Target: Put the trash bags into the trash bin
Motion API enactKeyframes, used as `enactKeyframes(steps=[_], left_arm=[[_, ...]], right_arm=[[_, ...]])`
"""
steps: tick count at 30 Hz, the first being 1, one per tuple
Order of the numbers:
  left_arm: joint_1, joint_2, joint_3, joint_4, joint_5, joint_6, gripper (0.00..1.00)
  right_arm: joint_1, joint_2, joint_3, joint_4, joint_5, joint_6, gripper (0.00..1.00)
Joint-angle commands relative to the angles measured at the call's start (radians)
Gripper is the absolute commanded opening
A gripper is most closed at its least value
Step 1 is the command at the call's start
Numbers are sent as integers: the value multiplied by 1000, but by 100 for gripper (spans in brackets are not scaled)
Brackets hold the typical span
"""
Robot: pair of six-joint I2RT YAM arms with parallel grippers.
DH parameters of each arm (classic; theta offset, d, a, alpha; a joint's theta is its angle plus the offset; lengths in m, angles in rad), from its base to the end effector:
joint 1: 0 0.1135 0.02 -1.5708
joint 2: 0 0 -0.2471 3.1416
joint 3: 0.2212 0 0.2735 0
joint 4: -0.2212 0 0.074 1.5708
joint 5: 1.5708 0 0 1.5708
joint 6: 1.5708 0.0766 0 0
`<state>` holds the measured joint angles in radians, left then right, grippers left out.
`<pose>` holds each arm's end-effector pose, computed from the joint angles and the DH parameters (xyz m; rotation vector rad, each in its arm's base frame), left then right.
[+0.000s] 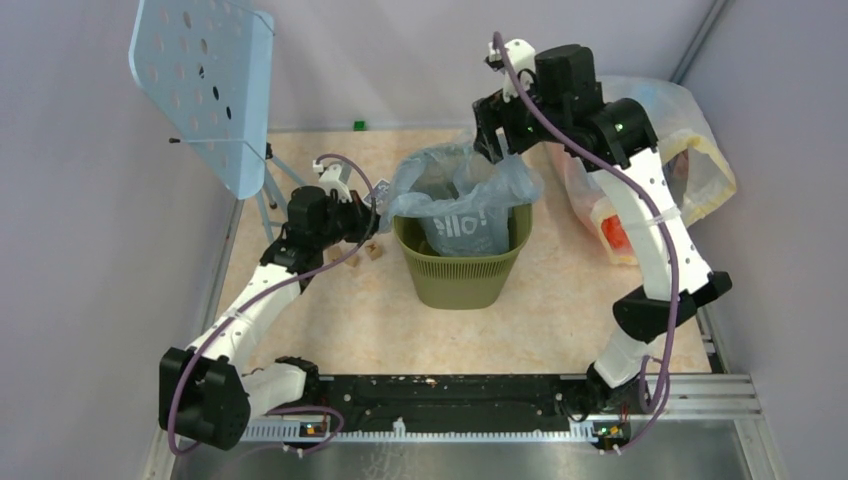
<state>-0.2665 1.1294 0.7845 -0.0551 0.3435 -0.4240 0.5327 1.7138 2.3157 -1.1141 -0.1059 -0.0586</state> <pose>0.3023 -0.1093 0.2463 0.0726 2.0298 -0.7820 0.3164 0.1959 0.4850 -0.6752 1.9932 0.3973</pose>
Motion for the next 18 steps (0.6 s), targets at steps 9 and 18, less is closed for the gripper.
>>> enactKeyframes(steps=[9, 18], left_arm=[[1, -29, 38, -3, -7, 22, 0], [2, -5, 15, -4, 7, 26, 0]], right_arm=[[-59, -70, -134, 40, 200, 40, 0], [-251, -112, -412, 149, 20, 153, 0]])
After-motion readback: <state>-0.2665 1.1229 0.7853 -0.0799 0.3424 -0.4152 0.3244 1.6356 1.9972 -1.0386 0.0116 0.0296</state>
